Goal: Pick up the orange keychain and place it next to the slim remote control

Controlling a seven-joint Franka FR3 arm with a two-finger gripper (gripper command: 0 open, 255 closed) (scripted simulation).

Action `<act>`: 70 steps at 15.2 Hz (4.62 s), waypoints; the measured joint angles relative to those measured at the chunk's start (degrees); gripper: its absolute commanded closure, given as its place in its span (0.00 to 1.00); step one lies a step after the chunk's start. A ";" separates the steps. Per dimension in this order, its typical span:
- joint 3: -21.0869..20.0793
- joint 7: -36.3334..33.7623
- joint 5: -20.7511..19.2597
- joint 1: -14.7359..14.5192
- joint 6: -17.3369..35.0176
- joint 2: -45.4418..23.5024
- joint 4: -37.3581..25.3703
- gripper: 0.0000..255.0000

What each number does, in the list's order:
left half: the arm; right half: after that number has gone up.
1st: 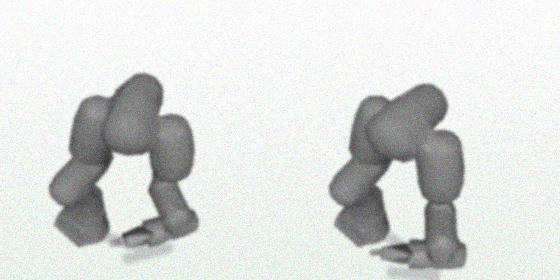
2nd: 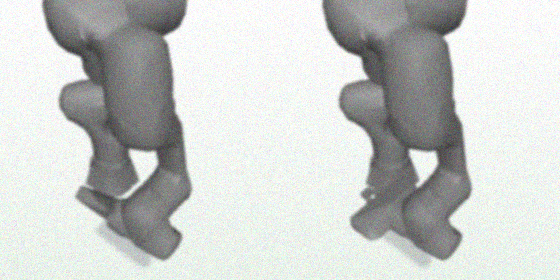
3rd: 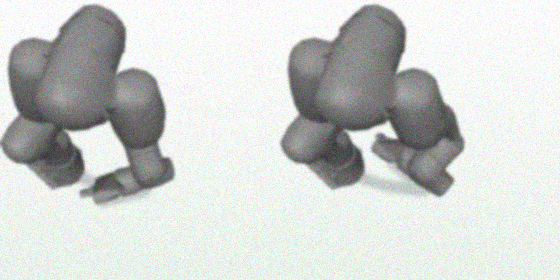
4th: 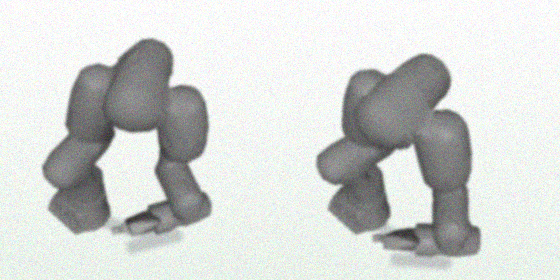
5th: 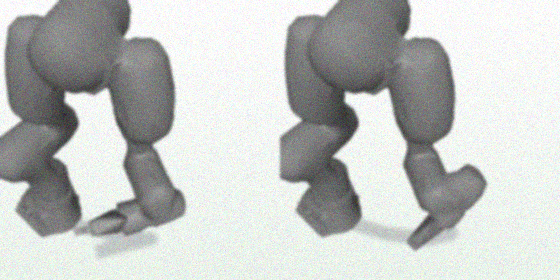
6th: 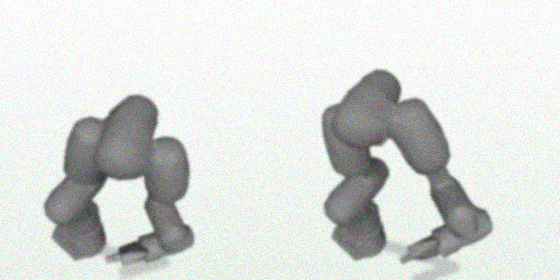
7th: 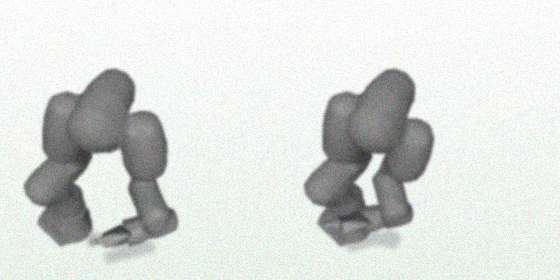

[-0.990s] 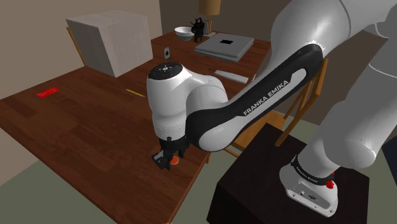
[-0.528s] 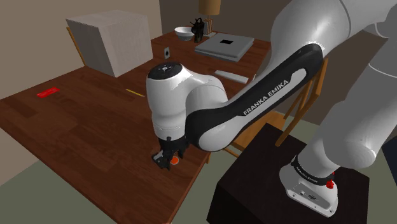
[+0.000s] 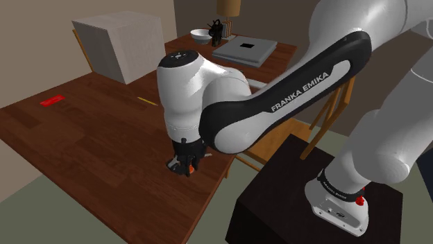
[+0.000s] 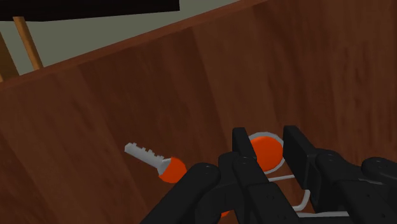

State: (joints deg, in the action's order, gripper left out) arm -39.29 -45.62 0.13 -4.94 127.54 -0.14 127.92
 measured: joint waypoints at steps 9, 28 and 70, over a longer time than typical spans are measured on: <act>0.41 2.17 3.10 0.08 -6.72 4.27 -3.35 1.00; 17.07 30.46 4.94 10.47 -6.55 11.87 4.61 1.00; 33.12 56.52 -1.92 24.51 0.69 -9.94 -9.25 1.00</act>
State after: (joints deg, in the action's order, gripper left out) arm -6.17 10.90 -1.79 19.57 128.22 -10.08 118.67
